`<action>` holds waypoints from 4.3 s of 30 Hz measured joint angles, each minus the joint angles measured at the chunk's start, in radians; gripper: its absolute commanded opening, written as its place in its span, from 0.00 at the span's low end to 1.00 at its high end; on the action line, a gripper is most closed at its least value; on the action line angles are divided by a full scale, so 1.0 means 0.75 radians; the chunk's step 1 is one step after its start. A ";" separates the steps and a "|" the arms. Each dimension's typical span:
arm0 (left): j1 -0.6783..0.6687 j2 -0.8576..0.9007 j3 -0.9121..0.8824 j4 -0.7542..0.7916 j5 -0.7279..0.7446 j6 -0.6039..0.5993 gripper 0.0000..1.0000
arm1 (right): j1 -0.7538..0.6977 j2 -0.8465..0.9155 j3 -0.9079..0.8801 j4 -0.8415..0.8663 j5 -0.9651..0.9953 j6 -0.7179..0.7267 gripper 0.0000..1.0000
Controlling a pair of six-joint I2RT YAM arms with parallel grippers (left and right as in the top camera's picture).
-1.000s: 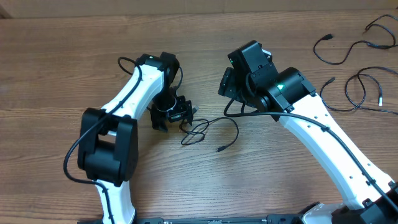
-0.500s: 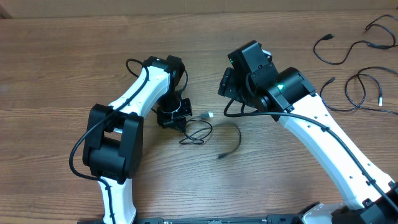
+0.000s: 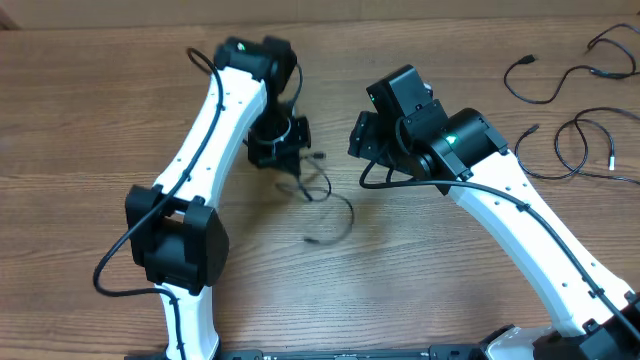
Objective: Untangle cables
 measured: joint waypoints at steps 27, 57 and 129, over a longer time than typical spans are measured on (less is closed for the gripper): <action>0.059 0.000 0.240 -0.053 0.022 0.014 0.04 | 0.000 0.000 0.000 -0.013 -0.047 -0.051 0.76; 0.061 0.000 0.240 -0.048 0.120 0.014 0.04 | 0.000 0.000 0.000 0.011 -0.047 -0.051 0.76; 0.258 0.000 0.240 -0.073 1.082 0.205 0.04 | 0.000 0.275 0.000 0.080 -0.214 -0.280 0.34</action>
